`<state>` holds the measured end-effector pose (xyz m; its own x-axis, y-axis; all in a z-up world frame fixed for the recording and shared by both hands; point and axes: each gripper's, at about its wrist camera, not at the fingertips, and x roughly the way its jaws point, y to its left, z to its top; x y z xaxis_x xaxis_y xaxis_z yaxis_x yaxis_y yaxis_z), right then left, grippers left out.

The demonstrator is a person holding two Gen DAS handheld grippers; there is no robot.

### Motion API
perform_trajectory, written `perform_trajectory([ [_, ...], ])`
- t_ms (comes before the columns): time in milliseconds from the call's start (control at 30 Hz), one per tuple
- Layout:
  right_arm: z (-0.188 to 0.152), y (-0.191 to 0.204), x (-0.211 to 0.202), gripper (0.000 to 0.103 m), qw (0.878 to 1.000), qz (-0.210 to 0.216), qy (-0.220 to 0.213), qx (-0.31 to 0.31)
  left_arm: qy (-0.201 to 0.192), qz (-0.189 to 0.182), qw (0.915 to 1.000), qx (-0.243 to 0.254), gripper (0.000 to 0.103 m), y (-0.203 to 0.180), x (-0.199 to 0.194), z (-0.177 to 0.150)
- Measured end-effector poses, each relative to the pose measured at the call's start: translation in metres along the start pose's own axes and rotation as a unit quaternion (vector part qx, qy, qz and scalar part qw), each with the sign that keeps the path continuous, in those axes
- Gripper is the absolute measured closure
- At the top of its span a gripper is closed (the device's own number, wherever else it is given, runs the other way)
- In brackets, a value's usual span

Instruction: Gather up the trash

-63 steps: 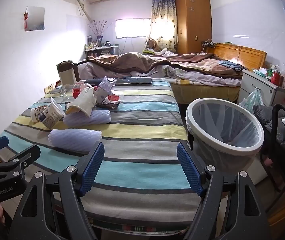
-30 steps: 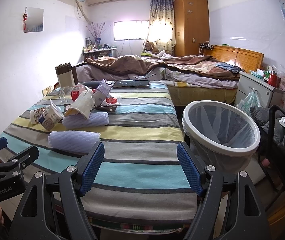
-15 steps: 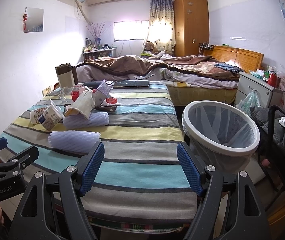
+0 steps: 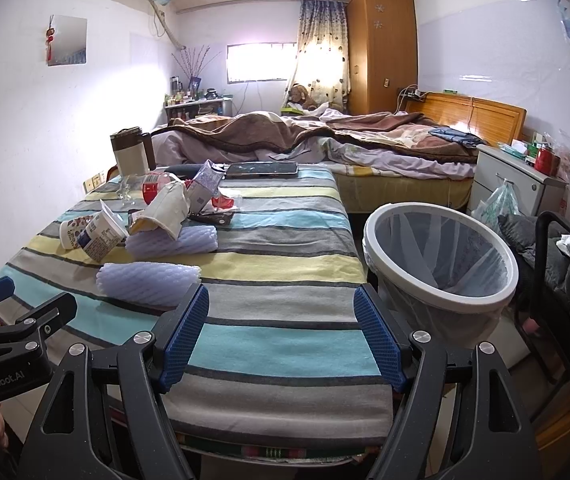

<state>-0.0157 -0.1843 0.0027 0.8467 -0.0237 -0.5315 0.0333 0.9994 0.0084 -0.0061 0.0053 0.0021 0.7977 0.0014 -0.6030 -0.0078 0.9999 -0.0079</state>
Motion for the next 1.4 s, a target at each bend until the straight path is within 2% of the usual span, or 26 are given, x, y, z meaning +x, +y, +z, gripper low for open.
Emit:
perform_trajectory([
  [867,-0.001,-0.001,0.002,0.027,1.000,-0.001,0.002,0.000,0.006,0.001,1.0000,-0.001,0.002,0.002,0.002,0.000],
  [1067,-0.001,-0.001,0.006,0.027,1.000,0.000,0.004,-0.005,0.010,-0.010,0.9999,-0.004,0.002,0.009,0.008,0.003],
  [1233,0.001,0.006,0.018,0.027,0.999,0.026,0.010,-0.018,0.030,-0.028,0.9991,-0.014,0.002,0.036,0.023,0.005],
  [1400,0.004,0.025,0.031,0.027,0.996,0.071,0.021,-0.050,0.031,0.006,0.9988,-0.038,0.002,0.072,0.033,0.014],
])
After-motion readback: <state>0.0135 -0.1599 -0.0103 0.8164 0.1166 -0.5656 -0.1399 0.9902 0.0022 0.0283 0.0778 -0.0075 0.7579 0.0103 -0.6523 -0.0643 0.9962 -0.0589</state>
